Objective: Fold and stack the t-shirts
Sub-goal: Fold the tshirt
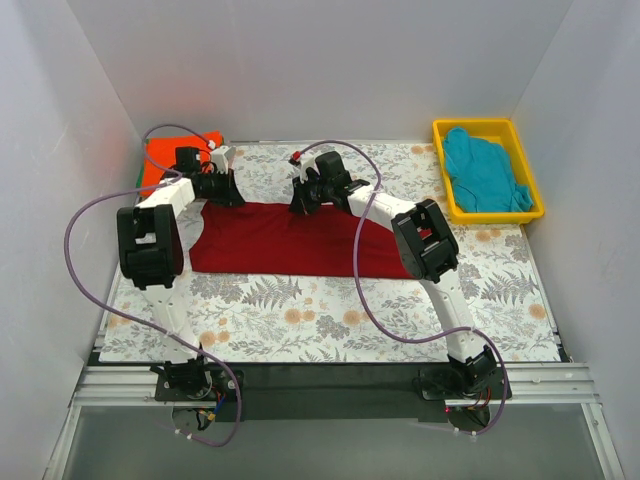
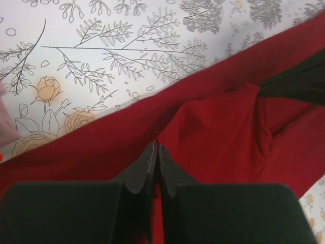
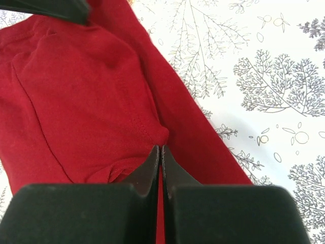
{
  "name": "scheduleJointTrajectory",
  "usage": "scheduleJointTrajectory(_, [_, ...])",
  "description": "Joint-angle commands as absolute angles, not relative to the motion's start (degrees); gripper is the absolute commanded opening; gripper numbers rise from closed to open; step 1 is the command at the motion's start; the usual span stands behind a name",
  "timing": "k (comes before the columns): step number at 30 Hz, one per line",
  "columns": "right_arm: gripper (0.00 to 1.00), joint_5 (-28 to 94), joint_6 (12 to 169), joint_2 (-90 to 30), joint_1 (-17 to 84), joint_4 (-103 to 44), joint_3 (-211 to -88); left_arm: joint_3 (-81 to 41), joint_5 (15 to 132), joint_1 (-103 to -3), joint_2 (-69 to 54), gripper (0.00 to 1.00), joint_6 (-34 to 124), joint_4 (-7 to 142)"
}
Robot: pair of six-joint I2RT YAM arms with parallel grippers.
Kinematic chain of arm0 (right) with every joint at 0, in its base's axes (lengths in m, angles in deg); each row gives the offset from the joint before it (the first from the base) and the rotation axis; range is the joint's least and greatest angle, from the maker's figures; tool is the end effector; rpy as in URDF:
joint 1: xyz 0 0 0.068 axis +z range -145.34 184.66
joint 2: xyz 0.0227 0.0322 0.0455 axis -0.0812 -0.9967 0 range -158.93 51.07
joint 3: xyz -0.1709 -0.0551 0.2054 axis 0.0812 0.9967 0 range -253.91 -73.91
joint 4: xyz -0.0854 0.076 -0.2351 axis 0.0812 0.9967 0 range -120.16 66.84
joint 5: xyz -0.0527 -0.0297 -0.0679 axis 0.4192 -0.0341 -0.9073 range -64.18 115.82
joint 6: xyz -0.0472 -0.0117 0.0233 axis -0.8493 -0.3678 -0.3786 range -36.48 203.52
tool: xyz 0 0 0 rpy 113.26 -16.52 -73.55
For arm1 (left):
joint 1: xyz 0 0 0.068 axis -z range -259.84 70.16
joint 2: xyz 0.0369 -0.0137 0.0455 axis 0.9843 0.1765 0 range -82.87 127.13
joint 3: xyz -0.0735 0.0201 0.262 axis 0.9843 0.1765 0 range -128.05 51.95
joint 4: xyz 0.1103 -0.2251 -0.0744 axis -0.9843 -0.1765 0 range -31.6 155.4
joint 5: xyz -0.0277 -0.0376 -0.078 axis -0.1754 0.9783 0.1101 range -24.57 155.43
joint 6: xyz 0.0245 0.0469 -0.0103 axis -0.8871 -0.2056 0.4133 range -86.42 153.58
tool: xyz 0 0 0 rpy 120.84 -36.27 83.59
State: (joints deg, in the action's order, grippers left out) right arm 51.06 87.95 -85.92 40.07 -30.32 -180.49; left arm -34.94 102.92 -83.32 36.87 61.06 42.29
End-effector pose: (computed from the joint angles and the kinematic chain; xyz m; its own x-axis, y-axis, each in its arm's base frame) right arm 0.4365 0.3291 0.1678 -0.4729 -0.2506 -0.8448 -0.7902 0.5447 0.2808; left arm 0.4472 0.0055 0.1756 -0.8684 -0.4198 -0.2638 -0.1229 0.6977 -0.7057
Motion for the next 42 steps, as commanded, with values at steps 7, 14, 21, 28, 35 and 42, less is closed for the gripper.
scheduleJointTrajectory(7, [0.01, 47.9, 86.8, -87.5, 40.1, -32.1, -181.4, -23.8, 109.5, -82.9, 22.1, 0.00, 56.3, 46.9])
scheduleJointTrajectory(14, [0.01, 45.3, 87.7, -88.0, 40.0, -32.1, -181.6, -15.3, 110.9, -80.7, 20.6, 0.00, 54.4, 46.9])
scheduleJointTrajectory(21, [0.01, 44.3, 89.3, -88.7, 40.0, -32.3, -181.9, -10.1, 108.5, -77.5, 20.8, 0.00, 53.4, 48.4])
scheduleJointTrajectory(28, [0.01, 44.5, 89.9, -88.6, 39.9, -32.2, -181.4, -9.7, 106.6, -76.8, 20.3, 0.05, 49.8, 45.2])
scheduleJointTrajectory(35, [0.52, 49.5, 88.2, -82.5, 39.3, -30.7, -179.3, -14.3, 108.1, -77.6, 14.9, 0.27, 52.4, 37.7])
scheduleJointTrajectory(42, [0.64, 50.9, 74.6, -65.2, 34.3, -19.9, -171.2, -15.1, 100.1, -79.0, 7.8, 0.40, 65.5, 38.8])
